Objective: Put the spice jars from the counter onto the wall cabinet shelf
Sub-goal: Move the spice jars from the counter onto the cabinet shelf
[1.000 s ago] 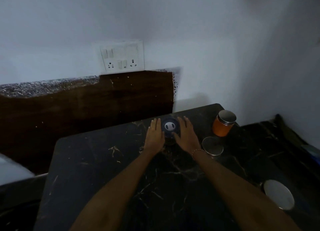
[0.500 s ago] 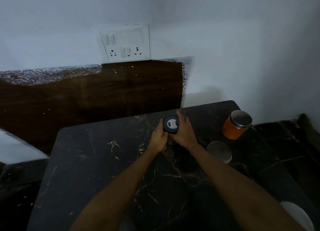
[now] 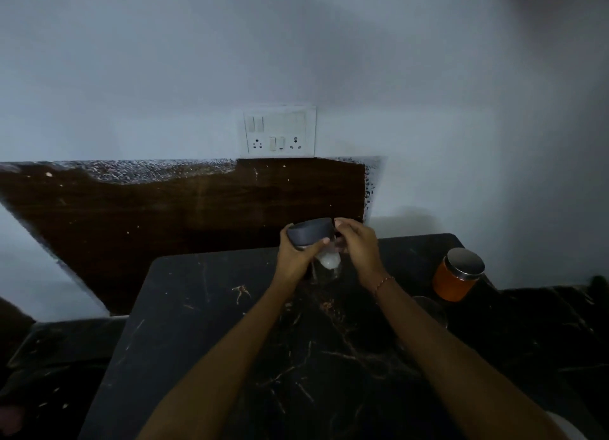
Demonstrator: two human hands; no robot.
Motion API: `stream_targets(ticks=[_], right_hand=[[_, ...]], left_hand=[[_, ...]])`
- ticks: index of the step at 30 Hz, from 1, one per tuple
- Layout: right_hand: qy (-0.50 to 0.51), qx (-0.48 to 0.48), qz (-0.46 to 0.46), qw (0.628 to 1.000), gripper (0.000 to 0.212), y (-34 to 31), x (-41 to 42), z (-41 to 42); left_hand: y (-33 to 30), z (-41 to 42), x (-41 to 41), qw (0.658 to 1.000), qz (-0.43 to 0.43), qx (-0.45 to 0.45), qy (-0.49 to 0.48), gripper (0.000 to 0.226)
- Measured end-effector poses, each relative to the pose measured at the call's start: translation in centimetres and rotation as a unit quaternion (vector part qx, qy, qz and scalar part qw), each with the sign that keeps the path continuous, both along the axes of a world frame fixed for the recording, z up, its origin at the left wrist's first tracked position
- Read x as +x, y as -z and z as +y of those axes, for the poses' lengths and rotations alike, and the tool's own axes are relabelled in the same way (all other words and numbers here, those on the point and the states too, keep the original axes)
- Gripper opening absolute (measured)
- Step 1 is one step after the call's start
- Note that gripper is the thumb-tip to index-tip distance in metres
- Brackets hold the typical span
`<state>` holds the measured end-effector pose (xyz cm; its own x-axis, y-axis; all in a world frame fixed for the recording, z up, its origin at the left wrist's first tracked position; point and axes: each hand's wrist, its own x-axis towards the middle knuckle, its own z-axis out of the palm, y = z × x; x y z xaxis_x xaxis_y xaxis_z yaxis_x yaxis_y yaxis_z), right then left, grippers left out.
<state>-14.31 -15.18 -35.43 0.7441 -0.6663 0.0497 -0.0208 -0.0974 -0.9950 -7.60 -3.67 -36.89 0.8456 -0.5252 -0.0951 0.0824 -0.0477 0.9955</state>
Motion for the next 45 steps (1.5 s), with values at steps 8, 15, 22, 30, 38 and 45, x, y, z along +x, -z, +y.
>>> stream_targets(ticks=[8,15,22,30,38,45], right_hand=[[-0.211,0.157,-0.020,0.965,0.057,-3.4,-1.4,3.4],[0.004,-0.085,-0.045,0.995,0.072,-6.5,0.0,6.9],[-0.014,-0.168,-0.080,0.982,0.063,-8.9,-0.2,8.4],[-0.109,-0.116,-0.119,0.980,0.054,-12.5,-1.1,8.7],[-0.010,-0.217,-0.167,0.962,0.062,-20.0,-1.6,8.7],[0.007,-0.272,-0.195,0.942,0.057,-26.8,-2.0,6.8]], left_hand=[[-6.4,3.7,0.8,0.963,0.131,-0.186,0.142,0.072],[-8.2,5.4,-0.3,0.993,-0.023,-0.109,-0.038,0.050],[-10.4,6.6,-1.6,0.983,-0.051,-0.174,-0.019,0.047],[-15.0,8.0,0.2,0.985,-0.087,-0.152,0.003,0.031],[-21.4,7.0,0.2,0.969,-0.191,-0.155,-0.015,0.046],[-28.4,4.7,0.7,0.951,-0.269,-0.152,-0.030,0.040]])
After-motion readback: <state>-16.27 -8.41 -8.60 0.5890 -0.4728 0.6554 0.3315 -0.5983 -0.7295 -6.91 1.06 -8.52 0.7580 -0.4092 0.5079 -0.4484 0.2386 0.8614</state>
